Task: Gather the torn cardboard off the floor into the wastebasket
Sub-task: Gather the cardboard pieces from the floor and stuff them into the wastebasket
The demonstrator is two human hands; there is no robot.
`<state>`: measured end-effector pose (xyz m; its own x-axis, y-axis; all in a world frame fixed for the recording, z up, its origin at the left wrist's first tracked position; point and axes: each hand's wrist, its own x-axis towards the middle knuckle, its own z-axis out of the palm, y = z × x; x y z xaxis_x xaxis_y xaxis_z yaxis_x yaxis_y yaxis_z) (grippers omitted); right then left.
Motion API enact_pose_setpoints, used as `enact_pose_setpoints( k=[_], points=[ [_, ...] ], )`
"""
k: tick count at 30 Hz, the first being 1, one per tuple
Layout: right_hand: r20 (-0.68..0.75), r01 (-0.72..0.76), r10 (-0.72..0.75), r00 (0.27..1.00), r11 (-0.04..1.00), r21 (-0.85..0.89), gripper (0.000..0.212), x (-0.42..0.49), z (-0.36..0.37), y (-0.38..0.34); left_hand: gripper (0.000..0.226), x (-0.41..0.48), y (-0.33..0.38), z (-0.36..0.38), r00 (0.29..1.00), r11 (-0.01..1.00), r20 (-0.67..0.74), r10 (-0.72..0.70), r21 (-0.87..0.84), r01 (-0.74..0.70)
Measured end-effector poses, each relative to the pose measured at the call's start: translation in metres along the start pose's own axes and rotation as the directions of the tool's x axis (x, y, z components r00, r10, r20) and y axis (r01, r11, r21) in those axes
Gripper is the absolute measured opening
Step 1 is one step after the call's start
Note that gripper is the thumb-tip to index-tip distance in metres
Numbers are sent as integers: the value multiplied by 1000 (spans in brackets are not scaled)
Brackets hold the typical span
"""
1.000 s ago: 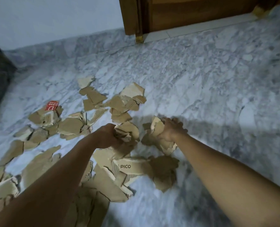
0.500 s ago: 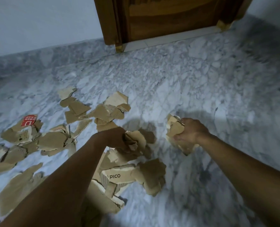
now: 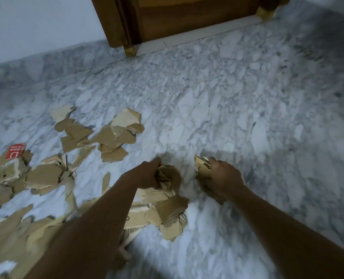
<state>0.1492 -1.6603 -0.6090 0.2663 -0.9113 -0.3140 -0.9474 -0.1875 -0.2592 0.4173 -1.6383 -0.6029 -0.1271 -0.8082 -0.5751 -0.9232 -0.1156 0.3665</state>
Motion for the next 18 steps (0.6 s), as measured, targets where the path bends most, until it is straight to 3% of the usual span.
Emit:
enact_pose_setpoints(
  k=[4, 7, 12, 14, 18],
  points=[
    [103, -86, 64, 993, 971, 221, 72, 9, -20, 9, 34, -9, -8, -22, 999, 999, -27, -36, 11, 37],
    [212, -69, -14, 977, 924, 377, 70, 10, -39, 11, 30, -11, -11, -36, 999, 1000, -44, -17, 4, 17],
    [499, 156, -245, 831, 964, 214, 35, -4, -26, -33, 55, 2, -2, -7, 994, 978, 38, 101, 178, -106],
    [514, 236, -279, 811, 960, 149, 43, -10, -5, -49, 55, -2, 6, -3, 995, 982, -4, 97, 162, -95],
    [455, 315, -277, 846, 949, -8, 81, -29, 30, -65, 45, -5, 11, -2, 995, 976, -84, 56, 213, -37]
  ],
)
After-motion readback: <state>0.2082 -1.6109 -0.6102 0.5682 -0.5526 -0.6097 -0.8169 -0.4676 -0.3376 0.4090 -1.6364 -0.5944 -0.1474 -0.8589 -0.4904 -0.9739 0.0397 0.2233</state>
